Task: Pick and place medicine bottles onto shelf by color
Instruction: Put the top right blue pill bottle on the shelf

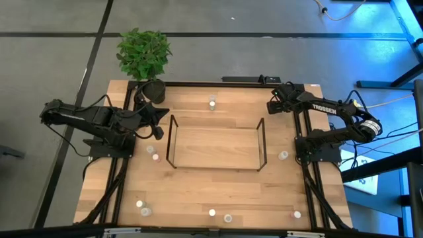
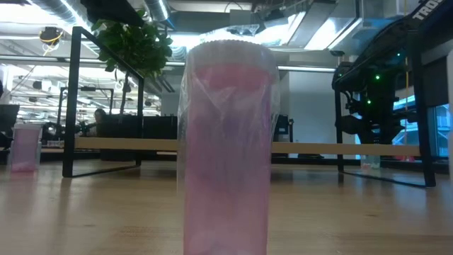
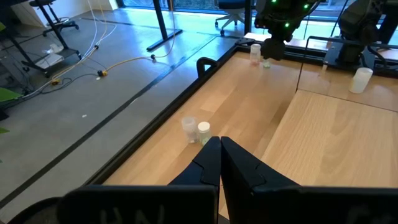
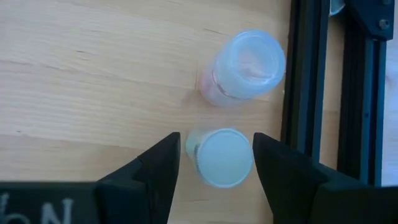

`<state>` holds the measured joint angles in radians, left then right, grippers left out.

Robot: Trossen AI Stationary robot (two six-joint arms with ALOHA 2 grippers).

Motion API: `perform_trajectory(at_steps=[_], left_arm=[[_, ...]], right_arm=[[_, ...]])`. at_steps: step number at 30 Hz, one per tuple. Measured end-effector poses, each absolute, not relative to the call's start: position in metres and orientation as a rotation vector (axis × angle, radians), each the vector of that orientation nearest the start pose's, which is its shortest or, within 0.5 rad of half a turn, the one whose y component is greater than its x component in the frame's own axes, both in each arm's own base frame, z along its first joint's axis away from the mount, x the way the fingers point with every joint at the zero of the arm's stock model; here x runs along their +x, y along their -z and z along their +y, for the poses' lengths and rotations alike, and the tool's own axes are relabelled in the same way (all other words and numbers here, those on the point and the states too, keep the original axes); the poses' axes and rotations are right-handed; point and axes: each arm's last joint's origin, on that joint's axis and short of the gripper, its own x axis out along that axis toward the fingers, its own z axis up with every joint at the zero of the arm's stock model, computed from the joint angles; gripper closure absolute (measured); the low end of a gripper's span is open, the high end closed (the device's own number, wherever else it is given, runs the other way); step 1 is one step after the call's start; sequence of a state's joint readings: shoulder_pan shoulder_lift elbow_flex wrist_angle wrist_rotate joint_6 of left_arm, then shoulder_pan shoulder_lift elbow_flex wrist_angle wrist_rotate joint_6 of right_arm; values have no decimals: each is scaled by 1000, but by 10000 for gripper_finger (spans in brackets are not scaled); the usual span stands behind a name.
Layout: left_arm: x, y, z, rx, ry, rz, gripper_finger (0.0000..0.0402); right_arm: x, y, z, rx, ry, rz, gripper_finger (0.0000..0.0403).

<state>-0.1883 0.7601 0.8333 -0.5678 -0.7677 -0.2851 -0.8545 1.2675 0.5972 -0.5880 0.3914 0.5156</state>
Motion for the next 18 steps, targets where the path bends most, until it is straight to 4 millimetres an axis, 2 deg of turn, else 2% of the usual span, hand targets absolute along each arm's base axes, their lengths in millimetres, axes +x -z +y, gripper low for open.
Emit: perform_trajectory(at_steps=[9,18], left_arm=[[148,-321,-8,-42,-624,359,401],[148,-321,-8,-42,-624,359,401]], right_arm=[[123,-160,-158,692,1396,1004,202],[123,-160,-158,693,1397,1003,249]])
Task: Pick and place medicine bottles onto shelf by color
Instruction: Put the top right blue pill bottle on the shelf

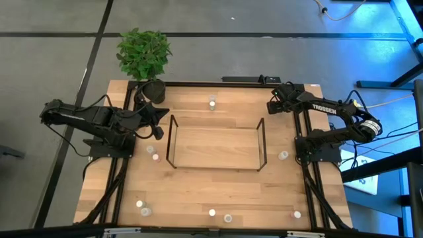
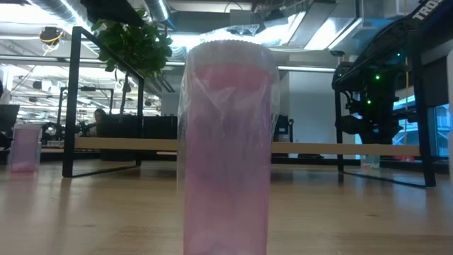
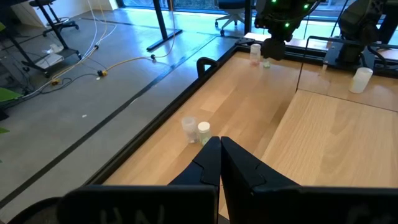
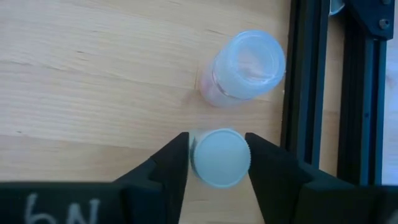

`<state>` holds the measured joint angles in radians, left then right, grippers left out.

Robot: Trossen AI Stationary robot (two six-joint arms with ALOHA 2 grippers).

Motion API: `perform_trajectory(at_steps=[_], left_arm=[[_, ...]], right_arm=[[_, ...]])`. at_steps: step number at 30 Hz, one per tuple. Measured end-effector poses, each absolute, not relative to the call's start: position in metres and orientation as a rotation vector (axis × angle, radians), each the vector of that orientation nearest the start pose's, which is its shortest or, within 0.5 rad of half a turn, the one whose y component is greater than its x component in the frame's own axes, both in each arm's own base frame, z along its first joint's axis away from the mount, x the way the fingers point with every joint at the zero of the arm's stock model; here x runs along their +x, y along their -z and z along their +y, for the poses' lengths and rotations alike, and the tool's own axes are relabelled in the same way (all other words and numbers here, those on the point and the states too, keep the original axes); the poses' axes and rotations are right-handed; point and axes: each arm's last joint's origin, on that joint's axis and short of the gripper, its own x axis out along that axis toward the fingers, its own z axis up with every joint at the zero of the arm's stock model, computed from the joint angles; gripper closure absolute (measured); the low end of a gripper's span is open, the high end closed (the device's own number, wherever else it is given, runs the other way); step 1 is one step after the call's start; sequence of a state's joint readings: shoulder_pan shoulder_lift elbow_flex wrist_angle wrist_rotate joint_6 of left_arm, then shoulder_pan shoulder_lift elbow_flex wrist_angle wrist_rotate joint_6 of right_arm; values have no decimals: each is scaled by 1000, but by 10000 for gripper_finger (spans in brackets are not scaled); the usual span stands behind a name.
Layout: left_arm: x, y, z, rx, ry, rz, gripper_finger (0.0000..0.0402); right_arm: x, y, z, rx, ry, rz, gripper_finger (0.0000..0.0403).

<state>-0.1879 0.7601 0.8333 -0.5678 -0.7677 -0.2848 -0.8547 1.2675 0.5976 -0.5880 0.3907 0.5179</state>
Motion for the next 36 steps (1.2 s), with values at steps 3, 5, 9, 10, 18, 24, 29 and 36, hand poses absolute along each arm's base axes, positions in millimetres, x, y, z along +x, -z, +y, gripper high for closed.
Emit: perform_trajectory(at_steps=[3,5,9,10,18,24,29,36], left_arm=[[148,-321,-8,-42,-624,359,401],[148,-321,-8,-42,-624,360,401],[148,-321,-8,-42,-624,359,401],[148,-321,-8,-42,-624,359,401],[148,-321,-8,-42,-623,359,401],[148,-321,-8,-42,-624,359,401],[148,-321,-8,-42,-624,359,401],[148,-321,-8,-42,-624,359,401]], right_arm=[[123,-160,-158,694,1396,1003,272],[123,-161,-158,700,1385,1002,283],[124,-161,-158,697,1367,1007,287],[124,-161,-158,693,1362,1011,284],[128,-167,-159,707,1279,1019,284],[134,-186,-165,678,1239,1024,282],[141,-202,-168,647,1224,1015,280],[159,-233,-163,558,1167,1009,280]])
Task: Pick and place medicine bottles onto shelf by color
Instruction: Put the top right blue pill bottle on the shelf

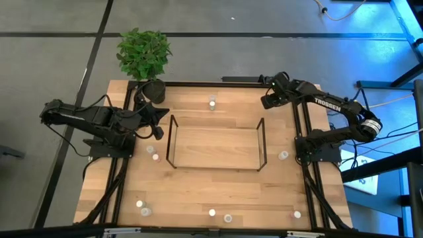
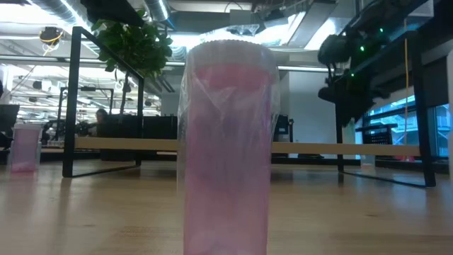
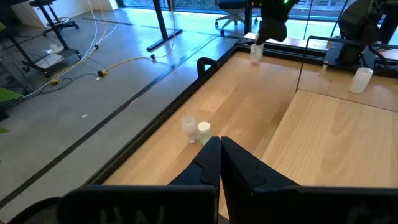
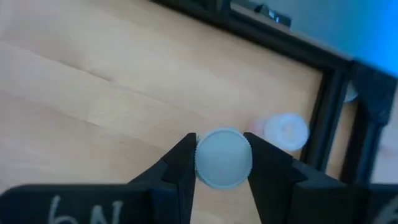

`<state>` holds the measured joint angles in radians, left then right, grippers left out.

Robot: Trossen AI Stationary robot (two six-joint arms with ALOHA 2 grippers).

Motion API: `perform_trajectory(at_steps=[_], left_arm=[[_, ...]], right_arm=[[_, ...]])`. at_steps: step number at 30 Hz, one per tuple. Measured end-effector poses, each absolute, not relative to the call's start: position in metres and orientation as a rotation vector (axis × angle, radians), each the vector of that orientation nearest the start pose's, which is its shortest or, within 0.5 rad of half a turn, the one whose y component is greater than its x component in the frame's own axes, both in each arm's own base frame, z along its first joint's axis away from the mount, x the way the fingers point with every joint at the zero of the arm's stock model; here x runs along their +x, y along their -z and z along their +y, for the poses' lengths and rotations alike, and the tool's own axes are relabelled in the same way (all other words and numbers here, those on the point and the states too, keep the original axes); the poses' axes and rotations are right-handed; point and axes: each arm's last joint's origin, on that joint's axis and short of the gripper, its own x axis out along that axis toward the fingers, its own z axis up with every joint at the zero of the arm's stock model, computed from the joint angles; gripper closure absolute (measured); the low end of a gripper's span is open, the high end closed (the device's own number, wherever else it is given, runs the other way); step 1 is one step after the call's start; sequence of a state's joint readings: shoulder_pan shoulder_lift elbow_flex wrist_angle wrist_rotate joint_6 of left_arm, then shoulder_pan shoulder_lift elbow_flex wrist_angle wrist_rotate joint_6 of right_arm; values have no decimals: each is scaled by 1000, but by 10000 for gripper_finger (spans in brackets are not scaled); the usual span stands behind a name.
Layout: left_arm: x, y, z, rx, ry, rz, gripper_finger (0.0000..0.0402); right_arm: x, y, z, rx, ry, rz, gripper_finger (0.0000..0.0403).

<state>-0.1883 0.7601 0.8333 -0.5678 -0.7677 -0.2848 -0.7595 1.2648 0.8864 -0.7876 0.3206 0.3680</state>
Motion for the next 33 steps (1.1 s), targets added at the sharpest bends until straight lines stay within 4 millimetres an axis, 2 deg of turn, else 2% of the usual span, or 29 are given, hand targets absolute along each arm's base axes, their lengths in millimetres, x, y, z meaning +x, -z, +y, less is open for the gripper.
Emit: perform_trajectory(at_steps=[9,14,22,27,33], left_arm=[[148,-321,-8,-42,-624,359,401],[148,-321,-8,-42,-624,359,401],[148,-321,-9,-61,-589,364,401],[150,-319,-14,-87,-365,419,401],[152,-319,-22,-149,-121,461,401]], right_arm=[[183,-294,-153,408,1090,939,279],[199,-314,-135,352,1000,899,279],[220,-321,-99,262,901,872,279],[227,-321,-81,229,828,873,279],[234,-323,-69,199,771,840,279]])
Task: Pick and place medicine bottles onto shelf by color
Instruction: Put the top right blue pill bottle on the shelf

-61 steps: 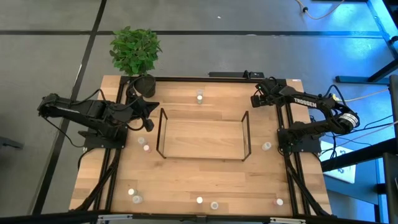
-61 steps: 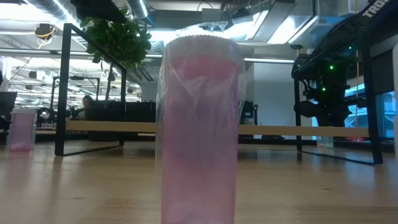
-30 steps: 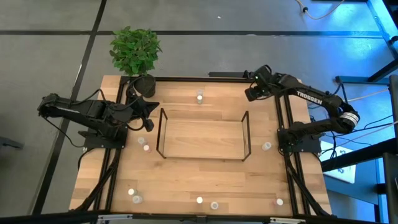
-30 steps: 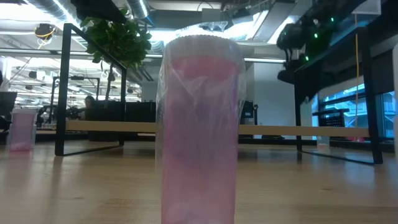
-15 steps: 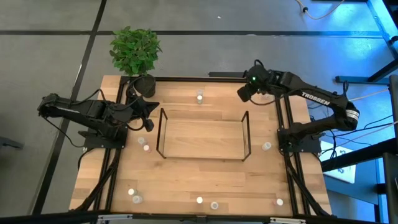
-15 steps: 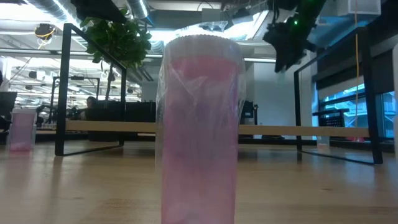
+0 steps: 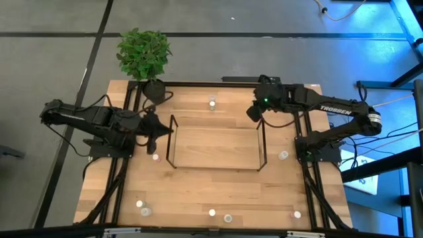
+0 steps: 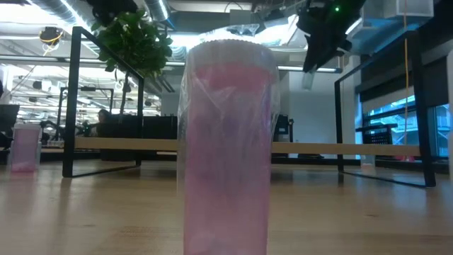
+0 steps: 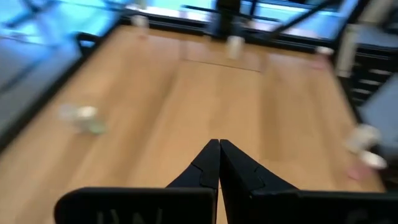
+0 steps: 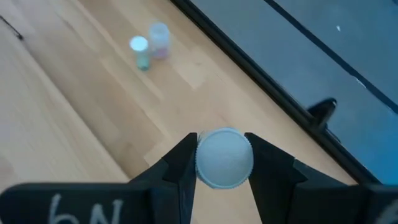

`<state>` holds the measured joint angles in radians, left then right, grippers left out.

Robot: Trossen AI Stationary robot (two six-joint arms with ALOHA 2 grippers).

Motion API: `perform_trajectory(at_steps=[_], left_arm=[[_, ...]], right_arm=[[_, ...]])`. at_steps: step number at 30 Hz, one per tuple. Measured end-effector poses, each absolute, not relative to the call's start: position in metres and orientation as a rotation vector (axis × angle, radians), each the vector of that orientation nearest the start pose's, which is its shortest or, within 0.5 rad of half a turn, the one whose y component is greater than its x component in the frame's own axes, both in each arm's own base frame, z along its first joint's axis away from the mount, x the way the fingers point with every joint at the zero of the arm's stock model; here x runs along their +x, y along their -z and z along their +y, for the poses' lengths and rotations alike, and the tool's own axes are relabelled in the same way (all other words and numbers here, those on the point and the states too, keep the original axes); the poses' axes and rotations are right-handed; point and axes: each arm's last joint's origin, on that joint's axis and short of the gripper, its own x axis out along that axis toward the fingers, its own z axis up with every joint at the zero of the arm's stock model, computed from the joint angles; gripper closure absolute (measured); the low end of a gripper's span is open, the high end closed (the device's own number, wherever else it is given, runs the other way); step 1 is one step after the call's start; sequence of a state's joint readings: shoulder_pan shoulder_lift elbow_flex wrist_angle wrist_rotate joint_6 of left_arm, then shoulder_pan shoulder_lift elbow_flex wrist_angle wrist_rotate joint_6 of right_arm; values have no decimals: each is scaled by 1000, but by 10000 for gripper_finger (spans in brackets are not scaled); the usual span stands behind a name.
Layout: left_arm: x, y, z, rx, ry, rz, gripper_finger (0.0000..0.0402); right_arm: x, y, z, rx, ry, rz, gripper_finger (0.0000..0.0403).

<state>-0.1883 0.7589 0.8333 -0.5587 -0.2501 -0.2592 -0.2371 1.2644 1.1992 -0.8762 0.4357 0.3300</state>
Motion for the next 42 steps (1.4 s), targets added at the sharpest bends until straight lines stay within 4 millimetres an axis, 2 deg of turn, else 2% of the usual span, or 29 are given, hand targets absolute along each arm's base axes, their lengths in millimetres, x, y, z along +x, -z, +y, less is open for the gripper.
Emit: perform_trajectory(at_steps=[8,15,19,24,29,35,42], left_arm=[[155,-326,-28,-175,88,403,401],[157,-328,-34,-129,163,384,401],[159,-333,-41,-92,307,328,401],[159,-337,-49,-50,456,278,401],[160,-336,-50,-52,430,285,401],[163,-334,-51,-51,426,303,401],[171,-328,-53,-49,422,342,401]], right_arm=[[242,-329,-53,150,648,815,279],[244,-361,-37,107,575,771,279],[250,-367,-31,55,526,806,279],[270,-358,-20,5,379,920,279],[287,-348,-9,-47,293,1043,279],[294,-328,-6,-48,235,1205,279],[313,-311,-6,-109,192,1236,279]])
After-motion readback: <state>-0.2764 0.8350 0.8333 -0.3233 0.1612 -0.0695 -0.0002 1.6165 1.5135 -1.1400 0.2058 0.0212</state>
